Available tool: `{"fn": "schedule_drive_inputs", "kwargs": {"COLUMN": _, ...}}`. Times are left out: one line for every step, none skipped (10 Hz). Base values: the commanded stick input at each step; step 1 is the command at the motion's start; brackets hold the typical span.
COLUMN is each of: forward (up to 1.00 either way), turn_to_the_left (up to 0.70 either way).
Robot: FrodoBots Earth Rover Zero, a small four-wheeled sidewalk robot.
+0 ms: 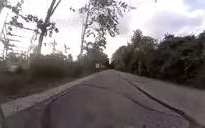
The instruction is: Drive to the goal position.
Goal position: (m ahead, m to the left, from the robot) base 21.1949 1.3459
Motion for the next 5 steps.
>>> {"fn": "schedule_drive_inputs", "kwargs": {"forward": 0.7, "turn_to_the_left": 0.0}}
{"fn": "schedule_drive_inputs", "kwargs": {"forward": 0.7, "turn_to_the_left": 0.0}}
{"fn": "schedule_drive_inputs", "kwargs": {"forward": 0.7, "turn_to_the_left": 0.0}}
{"fn": "schedule_drive_inputs", "kwargs": {"forward": 0.7, "turn_to_the_left": 0.0}}
{"fn": "schedule_drive_inputs", "kwargs": {"forward": 0.7, "turn_to_the_left": 0.0}}
